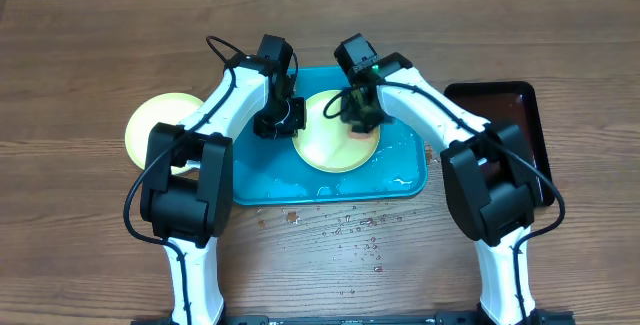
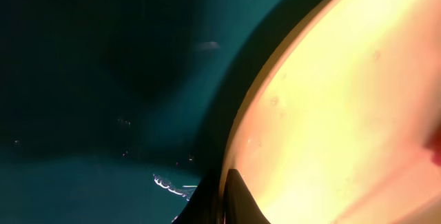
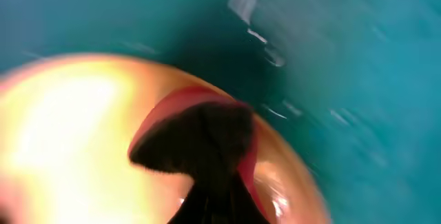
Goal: Clean dirty plates on tray and stack at the side
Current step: 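Scrub the last yellow plate with the sponge in the right gripper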
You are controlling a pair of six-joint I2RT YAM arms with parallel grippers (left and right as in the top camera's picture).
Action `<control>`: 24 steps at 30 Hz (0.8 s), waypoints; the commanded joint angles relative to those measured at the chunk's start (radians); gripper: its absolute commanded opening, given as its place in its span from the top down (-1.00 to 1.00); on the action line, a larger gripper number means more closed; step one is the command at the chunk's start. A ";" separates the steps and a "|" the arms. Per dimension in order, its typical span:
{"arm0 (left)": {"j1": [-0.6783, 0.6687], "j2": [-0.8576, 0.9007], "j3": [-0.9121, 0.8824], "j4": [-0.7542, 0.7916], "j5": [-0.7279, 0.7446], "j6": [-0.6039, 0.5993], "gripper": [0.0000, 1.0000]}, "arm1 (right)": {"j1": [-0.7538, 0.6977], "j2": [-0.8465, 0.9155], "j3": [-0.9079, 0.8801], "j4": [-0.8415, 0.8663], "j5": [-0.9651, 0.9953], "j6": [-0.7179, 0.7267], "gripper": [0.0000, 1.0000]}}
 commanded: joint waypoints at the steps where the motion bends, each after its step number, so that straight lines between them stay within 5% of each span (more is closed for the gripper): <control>1: -0.001 0.024 -0.013 0.003 -0.010 0.027 0.92 | 0.039 0.020 0.018 0.082 -0.089 -0.058 0.93; 12: -0.001 0.024 -0.013 0.008 -0.011 0.039 0.92 | 0.096 0.031 0.018 -0.006 -0.187 -0.064 0.93; 24: -0.001 -0.040 0.000 -0.009 -0.149 0.081 0.92 | -0.072 -0.146 0.071 -0.184 -0.187 -0.064 0.93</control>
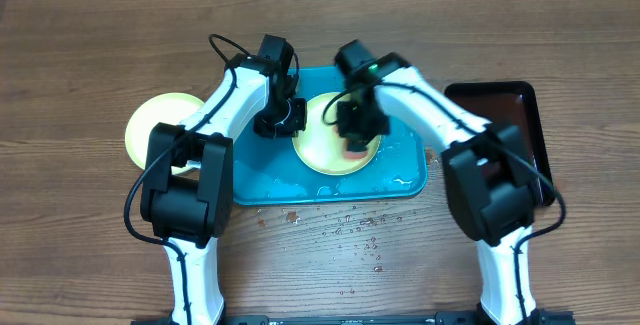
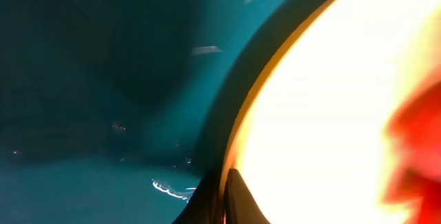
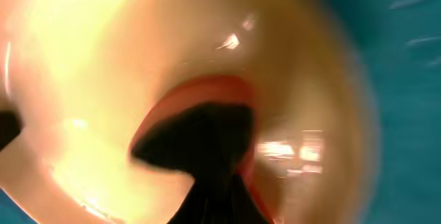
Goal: Clean dirty plates on tray and stack at the side
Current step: 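Scrub the last yellow plate with the sponge in the right gripper, then carry the yellow plate left with left gripper and stack it on pile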
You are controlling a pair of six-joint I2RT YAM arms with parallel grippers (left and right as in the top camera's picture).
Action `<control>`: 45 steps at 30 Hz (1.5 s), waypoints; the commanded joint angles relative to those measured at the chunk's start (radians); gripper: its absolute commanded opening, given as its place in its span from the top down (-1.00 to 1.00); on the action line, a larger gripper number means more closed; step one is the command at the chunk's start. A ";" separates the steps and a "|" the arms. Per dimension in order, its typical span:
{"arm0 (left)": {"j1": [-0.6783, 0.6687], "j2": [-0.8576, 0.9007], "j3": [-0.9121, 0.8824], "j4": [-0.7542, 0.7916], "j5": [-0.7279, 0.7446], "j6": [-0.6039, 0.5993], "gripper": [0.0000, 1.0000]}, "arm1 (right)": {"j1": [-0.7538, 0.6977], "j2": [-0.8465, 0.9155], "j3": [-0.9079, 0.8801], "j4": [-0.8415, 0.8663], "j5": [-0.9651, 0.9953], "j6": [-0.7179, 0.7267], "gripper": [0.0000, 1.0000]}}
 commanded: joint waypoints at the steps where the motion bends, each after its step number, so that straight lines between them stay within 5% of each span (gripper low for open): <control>1: 0.001 -0.055 0.005 -0.012 -0.154 0.031 0.91 | -0.063 -0.162 0.067 -0.006 0.013 -0.004 0.93; 13: -0.017 -0.281 0.005 -0.034 -0.383 0.098 0.92 | -0.248 -0.463 0.113 -0.071 0.012 -0.005 0.93; 26: -0.245 -0.391 0.005 -0.064 -1.057 -0.039 0.92 | -0.324 -0.486 0.112 -0.122 0.015 -0.005 0.93; 38: -0.420 -0.391 0.005 0.019 -1.540 -0.037 0.92 | -0.324 -0.486 0.110 -0.140 0.016 -0.005 0.93; 45: -0.433 -0.391 0.005 0.033 -1.550 -0.033 0.92 | -0.324 -0.486 0.110 -0.141 0.016 -0.005 0.93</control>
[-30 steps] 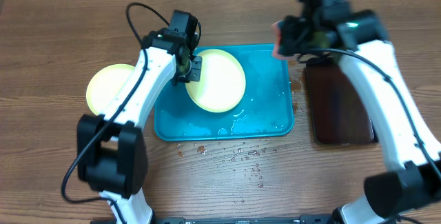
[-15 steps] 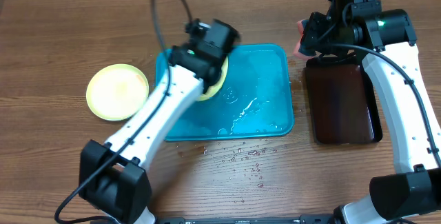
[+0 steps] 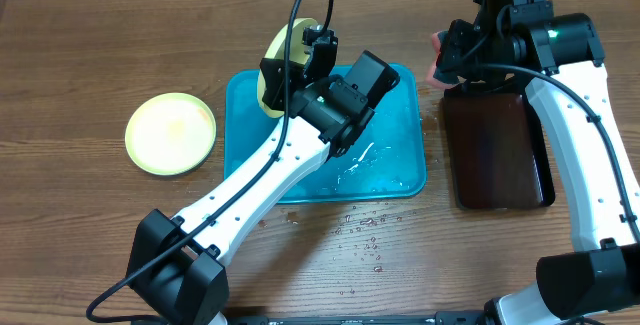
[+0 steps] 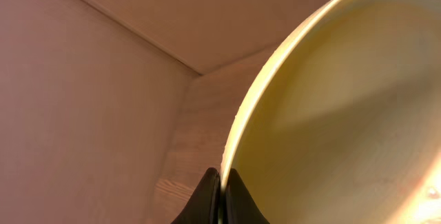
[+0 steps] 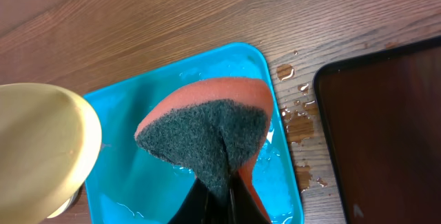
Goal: Clean dirty plates on tray and stack at the side
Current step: 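Carry the yellow plate left with left gripper and stack it on pile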
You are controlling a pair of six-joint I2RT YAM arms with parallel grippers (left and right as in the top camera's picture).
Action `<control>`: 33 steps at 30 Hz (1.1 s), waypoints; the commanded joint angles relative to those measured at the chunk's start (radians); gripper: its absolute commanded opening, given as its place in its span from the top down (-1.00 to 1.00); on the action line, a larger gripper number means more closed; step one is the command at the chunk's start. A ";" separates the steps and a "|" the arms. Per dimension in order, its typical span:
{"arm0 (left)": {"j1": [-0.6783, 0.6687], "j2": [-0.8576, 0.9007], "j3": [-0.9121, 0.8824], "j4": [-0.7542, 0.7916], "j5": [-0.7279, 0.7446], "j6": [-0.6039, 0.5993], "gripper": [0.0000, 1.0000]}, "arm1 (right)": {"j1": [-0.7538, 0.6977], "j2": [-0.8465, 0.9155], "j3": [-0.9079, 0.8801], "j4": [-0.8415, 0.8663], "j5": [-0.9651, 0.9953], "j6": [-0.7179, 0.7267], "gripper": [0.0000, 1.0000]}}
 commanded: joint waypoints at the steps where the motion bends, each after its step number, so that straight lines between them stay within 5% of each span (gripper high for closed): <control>1: -0.006 -0.030 0.005 0.008 -0.077 -0.029 0.92 | -0.003 -0.005 0.008 0.003 0.007 -0.005 0.93; 5: 0.005 -0.030 0.005 0.005 0.029 -0.029 0.92 | -0.003 -0.005 0.008 0.003 0.017 -0.004 0.93; 12: 0.114 -0.032 0.005 -0.067 0.623 -0.029 0.92 | -0.003 -0.005 0.008 -0.013 0.032 -0.004 0.93; 21: 0.512 -0.032 0.005 -0.101 1.155 -0.028 0.92 | -0.003 -0.005 0.008 -0.033 0.032 -0.004 0.93; 33: 1.052 0.028 -0.006 -0.143 1.236 -0.029 0.92 | -0.003 -0.005 0.008 -0.045 0.032 -0.004 0.93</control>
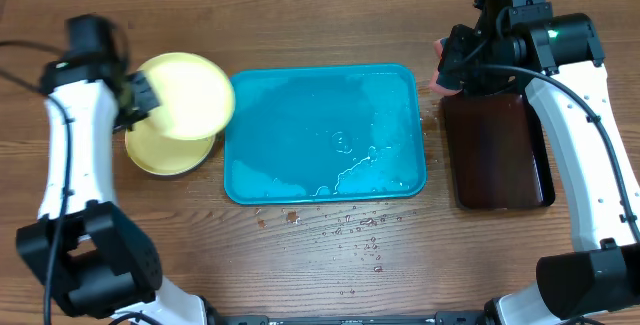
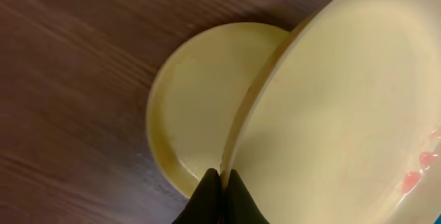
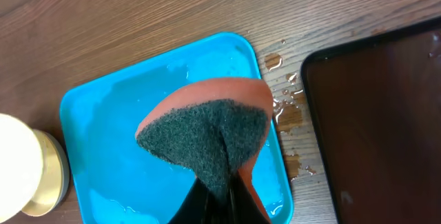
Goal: Clean dirty plates on tray and stack at the side
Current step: 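Carry the yellow plate left with left gripper and stack it on pile, then move sponge right and release it onto the dark brown tray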
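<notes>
My left gripper (image 2: 222, 179) is shut on the rim of a pale yellow plate (image 1: 190, 95), held tilted over a second yellow plate (image 1: 165, 150) lying on the wood left of the tray; the wrist view shows the held plate (image 2: 344, 100) above the lying plate (image 2: 200, 93). The wet blue tray (image 1: 325, 135) holds no plates. My right gripper (image 3: 224, 182) is shut on an orange sponge with a dark green scouring face (image 3: 207, 131), held high at the tray's (image 3: 110, 148) right edge, seen as a pink bit of sponge (image 1: 438, 65) overhead.
A dark brown tray (image 1: 497, 150) lies to the right of the blue one. Water drops and small reddish specks (image 1: 350, 227) dot the wood in front of the blue tray.
My left arm has swung from the blue tray's far edge to the left side, carrying the plate, now over the plate lying there. The right gripper with the sponge has barely shifted.
At first both grippers were low on the tray, the left gripping the plate's rim, the right pressing the sponge on the plate. The sponge then sat elsewhere on the plate. Later the plate was lifted upright and the sponge raised right. Now the plate hangs over the side plate.
</notes>
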You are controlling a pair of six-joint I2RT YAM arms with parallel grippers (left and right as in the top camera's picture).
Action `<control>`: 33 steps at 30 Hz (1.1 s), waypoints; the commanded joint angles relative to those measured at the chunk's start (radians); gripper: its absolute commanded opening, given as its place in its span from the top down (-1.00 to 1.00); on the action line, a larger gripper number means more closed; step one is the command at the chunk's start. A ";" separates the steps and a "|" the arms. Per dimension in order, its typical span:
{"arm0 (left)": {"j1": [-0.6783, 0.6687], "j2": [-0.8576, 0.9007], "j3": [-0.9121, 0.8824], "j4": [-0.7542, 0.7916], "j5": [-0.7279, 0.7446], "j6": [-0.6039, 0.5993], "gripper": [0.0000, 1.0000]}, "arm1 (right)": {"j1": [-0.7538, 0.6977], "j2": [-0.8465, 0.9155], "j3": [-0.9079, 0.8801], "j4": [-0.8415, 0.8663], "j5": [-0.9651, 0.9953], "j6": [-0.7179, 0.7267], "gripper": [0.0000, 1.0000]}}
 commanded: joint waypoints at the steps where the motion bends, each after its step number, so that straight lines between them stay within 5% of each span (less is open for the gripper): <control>1: 0.086 0.039 -0.006 -0.009 0.048 -0.011 0.92 | -0.003 -0.005 0.008 -0.002 0.009 -0.003 0.93; 15: 0.175 0.222 -0.006 -0.011 0.054 0.017 0.91 | -0.003 -0.005 0.008 -0.005 0.009 -0.003 0.93; 22: 0.170 0.206 0.003 -0.015 0.130 0.076 0.26 | -0.003 -0.005 0.008 -0.001 0.010 -0.003 0.92; 33: 0.027 0.039 0.090 -0.010 0.153 0.145 -0.04 | -0.003 -0.005 -0.002 -0.076 0.241 -0.043 0.90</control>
